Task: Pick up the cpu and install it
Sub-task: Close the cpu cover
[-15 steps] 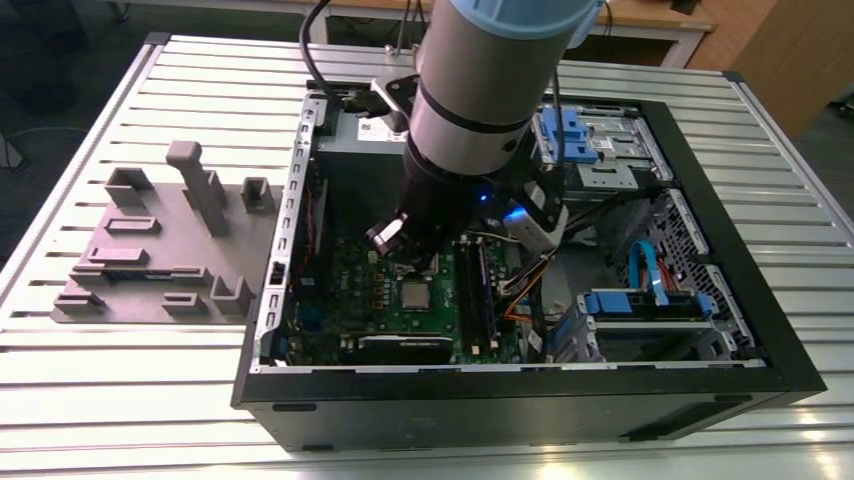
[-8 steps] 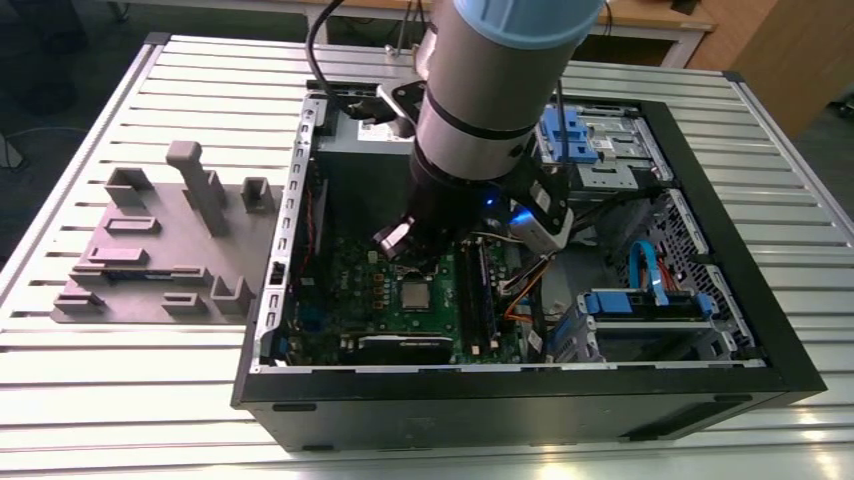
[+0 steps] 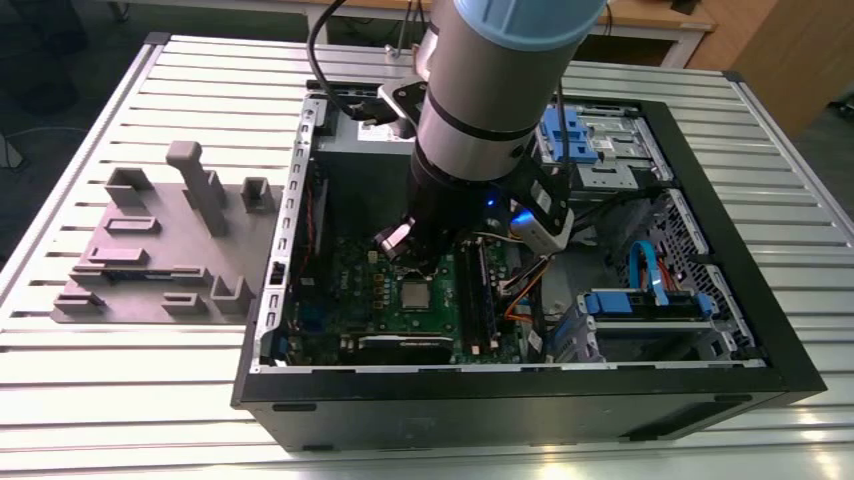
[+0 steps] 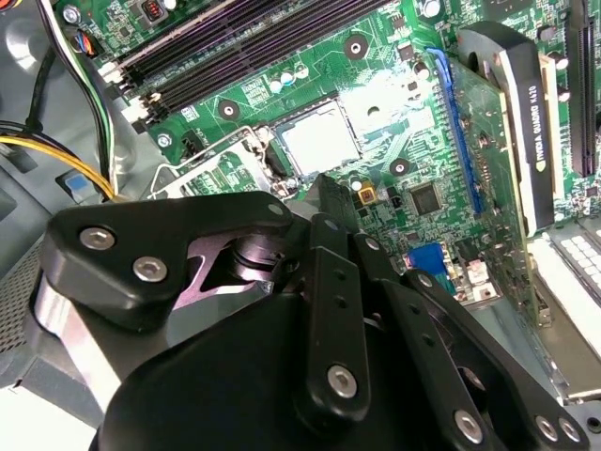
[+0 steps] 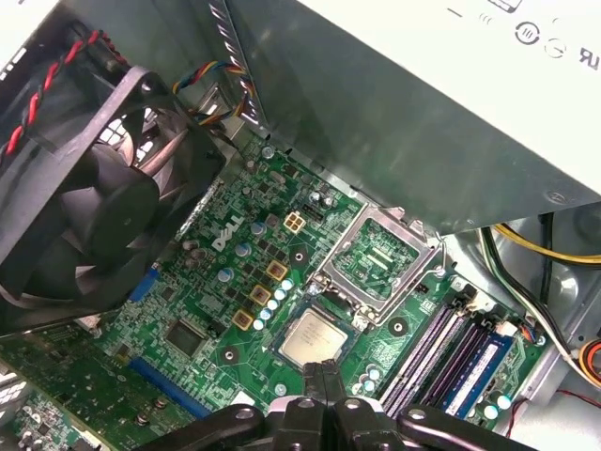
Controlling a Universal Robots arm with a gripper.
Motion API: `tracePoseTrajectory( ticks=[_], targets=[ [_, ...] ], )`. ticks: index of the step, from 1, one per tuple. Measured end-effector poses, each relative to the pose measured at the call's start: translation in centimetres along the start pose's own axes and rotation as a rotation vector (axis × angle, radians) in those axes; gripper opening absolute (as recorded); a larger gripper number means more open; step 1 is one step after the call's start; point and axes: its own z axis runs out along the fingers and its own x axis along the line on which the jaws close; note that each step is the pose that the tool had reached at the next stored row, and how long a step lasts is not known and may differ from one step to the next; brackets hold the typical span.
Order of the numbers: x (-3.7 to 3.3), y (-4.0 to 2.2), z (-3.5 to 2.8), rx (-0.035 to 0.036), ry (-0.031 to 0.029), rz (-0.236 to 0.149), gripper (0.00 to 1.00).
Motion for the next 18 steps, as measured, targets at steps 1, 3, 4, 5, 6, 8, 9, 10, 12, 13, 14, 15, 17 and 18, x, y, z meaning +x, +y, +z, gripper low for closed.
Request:
tracePoseTrajectory(
  ticks=[1,3,4,5,6,8,9,10,12,13,14,15,17,18],
  targets=[
    [0.00,0.00,0.00,0.0000,0.0000,0.000,0.10],
    [0.00,0.00,0.00,0.0000,0.0000,0.000,0.10],
    [0.00,0.00,0.01,0.0000,0.0000,0.000,0.10],
    [0.00,0.00,0.01,-0.0001,0.0000,0.000,0.10],
    [0.00,0.00,0.01,0.0000,0.0000,0.000,0.10],
    [-0.01,-0.01,0.02,-0.0036,-0.0025,0.000,0.10],
    [-0.08,-0.06,0.02,-0.0180,-0.0120,-0.002,0.10],
    [-0.14,-0.10,0.01,-0.0331,-0.0211,-0.003,0.10],
    [-0.45,-0.30,0.13,-0.0468,-0.0300,-0.005,0.10],
    [-0.71,-0.49,0.26,-0.0467,-0.0297,-0.005,0.10],
    [-1.08,-0.75,0.35,-0.0475,-0.0294,-0.005,0.10],
    [-1.40,-0.97,0.36,-0.0507,-0.0296,-0.005,0.10],
    [-1.83,-1.26,0.40,-0.0617,-0.0338,-0.006,0.10],
    [-1.98,-1.36,0.42,-0.0697,-0.0385,-0.007,0.10]
  ],
)
